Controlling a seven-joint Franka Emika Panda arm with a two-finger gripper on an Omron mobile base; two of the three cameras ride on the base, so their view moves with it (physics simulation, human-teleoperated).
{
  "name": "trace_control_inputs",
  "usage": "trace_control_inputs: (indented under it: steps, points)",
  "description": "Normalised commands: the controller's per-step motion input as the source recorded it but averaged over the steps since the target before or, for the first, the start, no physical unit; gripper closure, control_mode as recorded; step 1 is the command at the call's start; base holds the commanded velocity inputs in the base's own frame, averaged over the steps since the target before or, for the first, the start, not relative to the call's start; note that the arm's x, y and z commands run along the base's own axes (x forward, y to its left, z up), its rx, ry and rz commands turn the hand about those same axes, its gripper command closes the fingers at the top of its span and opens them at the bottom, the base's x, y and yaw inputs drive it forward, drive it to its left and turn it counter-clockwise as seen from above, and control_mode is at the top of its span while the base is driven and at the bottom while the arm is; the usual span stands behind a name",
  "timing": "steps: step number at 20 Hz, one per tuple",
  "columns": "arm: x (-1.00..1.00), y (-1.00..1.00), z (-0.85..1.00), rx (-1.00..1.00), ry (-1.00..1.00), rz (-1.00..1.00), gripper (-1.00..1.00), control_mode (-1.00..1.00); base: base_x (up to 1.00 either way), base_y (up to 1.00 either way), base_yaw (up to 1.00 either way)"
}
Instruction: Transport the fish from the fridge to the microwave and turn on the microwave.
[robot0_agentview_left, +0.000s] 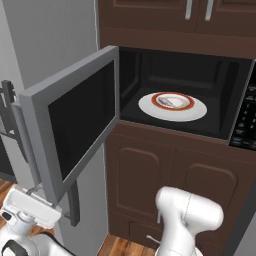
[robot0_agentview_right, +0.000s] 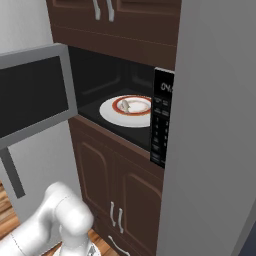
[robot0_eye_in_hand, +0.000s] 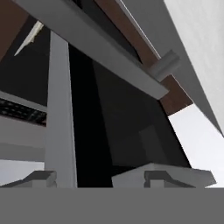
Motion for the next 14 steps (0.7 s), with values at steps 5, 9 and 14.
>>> trace_control_inputs:
  steps: [5, 9, 14]
  points:
    - [-0.18, -0.37, 0.45, 0.02, -0.19, -0.11, -1.00, -1.00, 0.00, 0.00, 0.00]
    - [-0.13, -0.62, 0.44, 0.08, -0.15, -0.07, -1.00, -1.00, 0.00, 0.00, 0.00]
    - [0.00, -0.78, 0.29, 0.12, -0.01, -0.05, -1.00, -1.00, 0.00, 0.00, 0.00]
